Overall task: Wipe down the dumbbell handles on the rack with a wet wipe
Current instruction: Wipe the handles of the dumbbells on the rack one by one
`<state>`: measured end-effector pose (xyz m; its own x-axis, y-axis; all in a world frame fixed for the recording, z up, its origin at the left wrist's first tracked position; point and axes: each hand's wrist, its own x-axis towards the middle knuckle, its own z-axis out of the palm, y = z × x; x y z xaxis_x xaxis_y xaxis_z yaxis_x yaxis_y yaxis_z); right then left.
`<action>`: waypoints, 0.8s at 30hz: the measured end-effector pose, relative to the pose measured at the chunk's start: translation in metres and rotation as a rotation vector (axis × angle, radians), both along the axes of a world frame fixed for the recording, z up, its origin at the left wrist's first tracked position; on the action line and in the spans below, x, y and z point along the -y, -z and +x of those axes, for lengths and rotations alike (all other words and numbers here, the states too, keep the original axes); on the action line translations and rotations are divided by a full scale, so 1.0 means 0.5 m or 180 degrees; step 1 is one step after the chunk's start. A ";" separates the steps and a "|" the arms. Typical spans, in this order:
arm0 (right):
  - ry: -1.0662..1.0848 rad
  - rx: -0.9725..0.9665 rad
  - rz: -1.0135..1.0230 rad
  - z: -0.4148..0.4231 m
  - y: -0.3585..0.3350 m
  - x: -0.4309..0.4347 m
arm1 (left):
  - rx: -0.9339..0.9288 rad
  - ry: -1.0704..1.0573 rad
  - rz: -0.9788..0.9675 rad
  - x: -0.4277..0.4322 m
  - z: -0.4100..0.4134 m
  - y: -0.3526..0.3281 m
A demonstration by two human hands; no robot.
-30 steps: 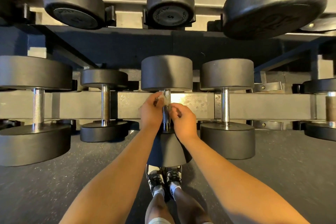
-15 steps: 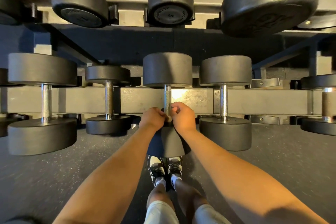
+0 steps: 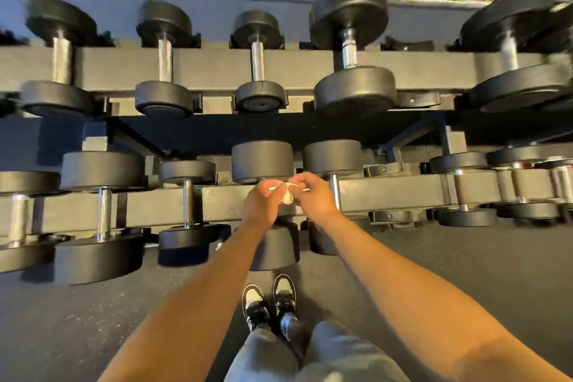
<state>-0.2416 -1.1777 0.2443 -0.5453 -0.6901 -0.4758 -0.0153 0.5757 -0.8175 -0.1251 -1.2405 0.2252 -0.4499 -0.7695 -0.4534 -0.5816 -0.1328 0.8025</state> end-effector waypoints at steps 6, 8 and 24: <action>0.0315 -0.0183 -0.0391 -0.066 -0.131 -0.021 | -0.0322 -0.0136 -0.0087 0.000 -0.083 -0.151; 0.0380 -0.0168 -0.0629 -0.095 -0.158 -0.023 | -0.0474 -0.0219 -0.0189 -0.001 -0.122 -0.183; -0.0265 -0.0522 -0.1284 -0.517 -0.231 0.102 | -0.0416 -0.1232 -0.0765 0.058 -0.559 -0.276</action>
<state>-0.5001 -1.2286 0.3597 -0.5258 -0.8476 -0.0710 -0.1965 0.2023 -0.9594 -0.4045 -1.2696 0.3632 -0.1506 -0.9680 -0.2006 -0.4181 -0.1215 0.9002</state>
